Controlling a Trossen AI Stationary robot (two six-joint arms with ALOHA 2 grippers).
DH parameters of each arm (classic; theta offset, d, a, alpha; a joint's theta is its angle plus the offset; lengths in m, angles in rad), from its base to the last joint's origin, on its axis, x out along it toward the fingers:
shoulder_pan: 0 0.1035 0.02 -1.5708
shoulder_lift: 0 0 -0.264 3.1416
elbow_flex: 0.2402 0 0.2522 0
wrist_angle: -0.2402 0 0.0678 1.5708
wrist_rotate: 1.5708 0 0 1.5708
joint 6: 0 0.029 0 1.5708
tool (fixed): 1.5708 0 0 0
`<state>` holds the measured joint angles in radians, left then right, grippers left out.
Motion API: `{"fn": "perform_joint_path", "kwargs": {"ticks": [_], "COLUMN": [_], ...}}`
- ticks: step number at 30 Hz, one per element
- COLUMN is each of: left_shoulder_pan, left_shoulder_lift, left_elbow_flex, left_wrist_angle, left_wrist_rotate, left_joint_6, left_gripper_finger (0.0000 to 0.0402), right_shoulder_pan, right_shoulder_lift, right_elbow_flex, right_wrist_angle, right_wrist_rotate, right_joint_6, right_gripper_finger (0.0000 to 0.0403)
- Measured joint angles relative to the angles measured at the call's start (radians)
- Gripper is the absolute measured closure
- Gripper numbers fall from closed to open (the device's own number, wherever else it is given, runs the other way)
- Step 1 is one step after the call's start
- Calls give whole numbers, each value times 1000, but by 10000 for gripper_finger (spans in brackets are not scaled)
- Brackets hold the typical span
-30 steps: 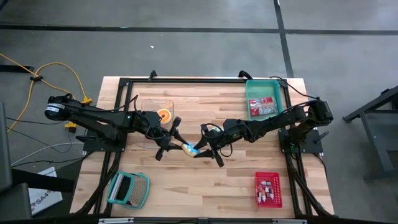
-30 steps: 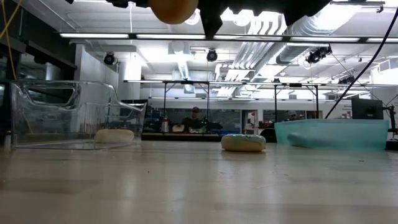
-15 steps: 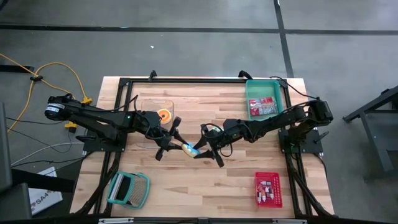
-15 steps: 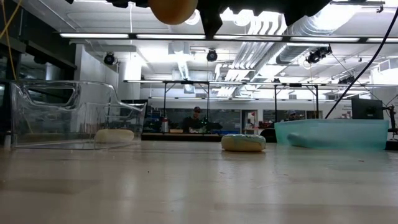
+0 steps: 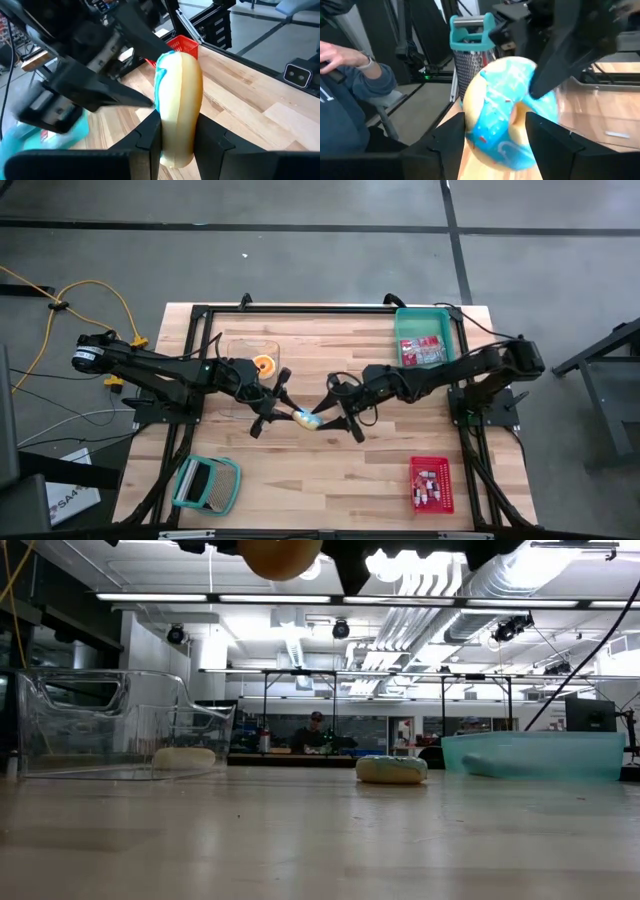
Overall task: Pick & Place Food Item
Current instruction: Put the blue doughnut into the transparent bin
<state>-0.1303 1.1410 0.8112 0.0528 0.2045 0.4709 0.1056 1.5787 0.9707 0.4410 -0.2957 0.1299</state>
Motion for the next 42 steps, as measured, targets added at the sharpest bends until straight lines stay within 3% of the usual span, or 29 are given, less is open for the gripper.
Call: {"fn": "perform_joint_path", "kwargs": {"ticks": [8, 14, 21, 30, 42], "left_shoulder_pan": [0, 0, 0, -21, -56], "left_shoulder_lift": [0, 0, 0, -72, -264], "left_elbow_flex": [0, 0, 0, 0, 0], "left_wrist_angle": [-2, -2, -29, -289, -673], "left_wrist_rotate": [2, -17, -200, -565, -770], "left_joint_6": [0, 0, -44, -209, -534], "left_gripper_finger": [316, 316, 316, 316, 316], "right_shoulder_pan": [-58, -74, -73, -73, -73], "right_shoulder_lift": [-149, -181, -183, -183, -182], "right_elbow_flex": [1, 0, 0, 0, 0], "right_wrist_angle": [-185, -225, -278, -336, -340], "right_wrist_rotate": [-55, -78, -78, -81, -81], "right_joint_6": [2, 7, 8, 30, 24], "right_gripper_finger": [205, 206, 206, 206, 206]}}
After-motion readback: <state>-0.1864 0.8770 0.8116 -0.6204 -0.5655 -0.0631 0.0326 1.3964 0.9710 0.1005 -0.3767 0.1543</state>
